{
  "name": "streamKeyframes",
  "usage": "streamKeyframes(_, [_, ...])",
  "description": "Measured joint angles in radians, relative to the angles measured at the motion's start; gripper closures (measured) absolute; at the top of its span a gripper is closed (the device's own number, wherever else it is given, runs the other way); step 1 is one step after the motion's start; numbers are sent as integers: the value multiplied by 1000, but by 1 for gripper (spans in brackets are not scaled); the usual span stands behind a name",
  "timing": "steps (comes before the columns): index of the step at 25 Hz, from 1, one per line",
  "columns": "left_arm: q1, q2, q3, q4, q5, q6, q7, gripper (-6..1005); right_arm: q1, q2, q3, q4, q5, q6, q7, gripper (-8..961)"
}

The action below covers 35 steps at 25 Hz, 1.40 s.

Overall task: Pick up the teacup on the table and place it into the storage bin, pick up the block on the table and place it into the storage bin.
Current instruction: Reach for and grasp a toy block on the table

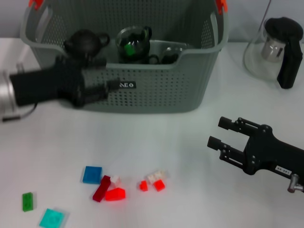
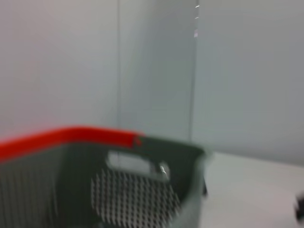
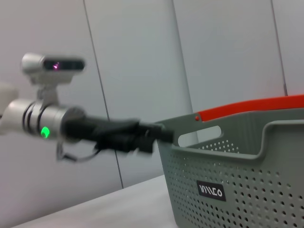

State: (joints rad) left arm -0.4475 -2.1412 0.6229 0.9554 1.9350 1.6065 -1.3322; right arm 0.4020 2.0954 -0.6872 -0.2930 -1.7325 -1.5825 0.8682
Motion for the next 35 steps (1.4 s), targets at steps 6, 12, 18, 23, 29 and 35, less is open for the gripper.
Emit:
streamKeyframes(6, [55, -1, -39, -191, 141, -19, 291, 367, 4, 0, 0, 0, -1, 2, 0, 315])
streamKeyframes(12, [88, -19, -33, -202, 220, -28, 375, 370, 5, 0, 0, 0, -2, 6, 0, 316])
streamKeyframes(18, [92, -16, -47, -198, 306, -36, 375, 370, 1, 0, 0, 0, -3, 12, 0, 315])
streamKeyframes(23, [105, -15, -91, -181, 316, -39, 377, 374, -2, 0, 0, 0, -5, 19, 0, 315])
streamKeyframes(29, [143, -21, -96, -131, 317, -75, 399, 375, -4, 0, 0, 0, -6, 19, 0, 315])
streamKeyframes(35, [158, -23, -97, -123, 318, -89, 409, 374, -5, 0, 0, 0, -6, 19, 0, 316])
